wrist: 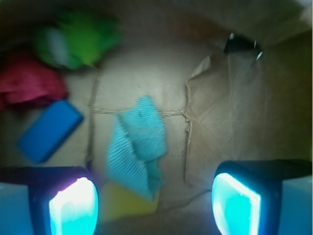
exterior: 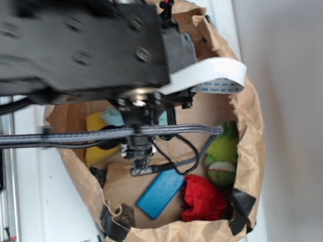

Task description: Grab the blue cloth.

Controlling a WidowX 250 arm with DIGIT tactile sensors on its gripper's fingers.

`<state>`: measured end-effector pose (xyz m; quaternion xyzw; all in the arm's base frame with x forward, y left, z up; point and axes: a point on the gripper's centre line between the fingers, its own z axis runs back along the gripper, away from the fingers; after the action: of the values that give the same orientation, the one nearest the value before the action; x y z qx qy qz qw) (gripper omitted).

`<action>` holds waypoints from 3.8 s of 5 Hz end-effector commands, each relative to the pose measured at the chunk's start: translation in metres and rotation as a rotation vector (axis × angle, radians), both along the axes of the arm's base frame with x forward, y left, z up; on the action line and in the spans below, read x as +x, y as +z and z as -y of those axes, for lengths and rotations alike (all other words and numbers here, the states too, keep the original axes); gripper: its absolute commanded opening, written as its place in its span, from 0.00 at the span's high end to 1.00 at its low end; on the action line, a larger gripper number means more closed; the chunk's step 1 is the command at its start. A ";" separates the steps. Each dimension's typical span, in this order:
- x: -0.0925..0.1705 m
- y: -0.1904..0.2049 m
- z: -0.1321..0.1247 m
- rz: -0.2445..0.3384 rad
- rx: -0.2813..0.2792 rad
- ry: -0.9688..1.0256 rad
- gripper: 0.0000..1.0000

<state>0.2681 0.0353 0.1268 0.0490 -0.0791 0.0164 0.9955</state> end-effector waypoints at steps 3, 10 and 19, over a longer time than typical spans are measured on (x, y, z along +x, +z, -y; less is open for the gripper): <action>0.019 -0.033 -0.008 0.043 0.032 -0.008 0.00; 0.010 -0.036 0.006 -0.024 -0.085 -0.043 0.00; 0.008 -0.066 0.013 0.016 -0.014 -0.015 1.00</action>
<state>0.2657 0.0229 0.0466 0.0395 -0.0592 0.0107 0.9974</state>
